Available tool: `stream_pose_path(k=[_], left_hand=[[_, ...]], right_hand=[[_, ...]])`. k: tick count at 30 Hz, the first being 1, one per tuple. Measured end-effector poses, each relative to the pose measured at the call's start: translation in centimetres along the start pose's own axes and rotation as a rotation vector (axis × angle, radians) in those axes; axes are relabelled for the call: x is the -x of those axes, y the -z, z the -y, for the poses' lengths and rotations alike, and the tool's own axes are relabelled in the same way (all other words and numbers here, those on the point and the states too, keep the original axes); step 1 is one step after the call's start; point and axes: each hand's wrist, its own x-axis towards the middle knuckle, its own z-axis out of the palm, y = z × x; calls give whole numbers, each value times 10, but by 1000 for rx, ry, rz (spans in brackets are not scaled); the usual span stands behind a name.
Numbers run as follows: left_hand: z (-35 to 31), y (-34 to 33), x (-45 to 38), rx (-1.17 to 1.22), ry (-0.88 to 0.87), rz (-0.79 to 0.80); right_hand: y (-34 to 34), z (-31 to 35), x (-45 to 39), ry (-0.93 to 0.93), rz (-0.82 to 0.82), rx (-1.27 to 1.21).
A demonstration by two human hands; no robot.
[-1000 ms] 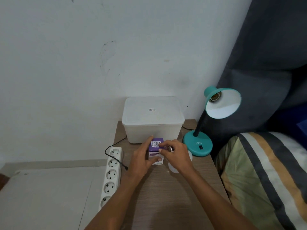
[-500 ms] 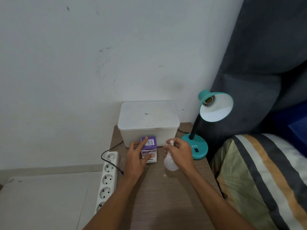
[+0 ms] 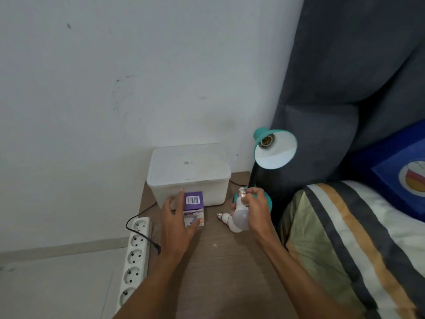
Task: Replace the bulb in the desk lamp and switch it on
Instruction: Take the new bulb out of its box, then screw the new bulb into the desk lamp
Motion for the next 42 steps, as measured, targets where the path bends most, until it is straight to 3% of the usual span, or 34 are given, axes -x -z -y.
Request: stream_pose_path(k=[4, 8, 11, 16, 20, 27, 35, 42], left_hand=[[-35, 11, 2, -110, -223, -118], [-84, 8, -30, -84, -485, -95], [-127, 1, -60, -52, -568, 37], [-182, -8, -100, 43, -566, 314], [-198, -19, -126, 61, -604, 399], [-192, -26, -140, 90, -713, 330], [-193, -24, -142, 156, -701, 322], [-195, -28, -137, 166, -683, 319]], right_hand=[[25, 25, -4, 117, -104, 37], [47, 61, -13, 146, -185, -133], [60, 86, -23, 129, -204, -189], [76, 110, -38, 162, -183, 30], [84, 111, -40, 257, -167, 295], [79, 96, -53, 505, -210, 549], [72, 79, -55, 730, -287, 620], [70, 74, -62, 705, -297, 717]])
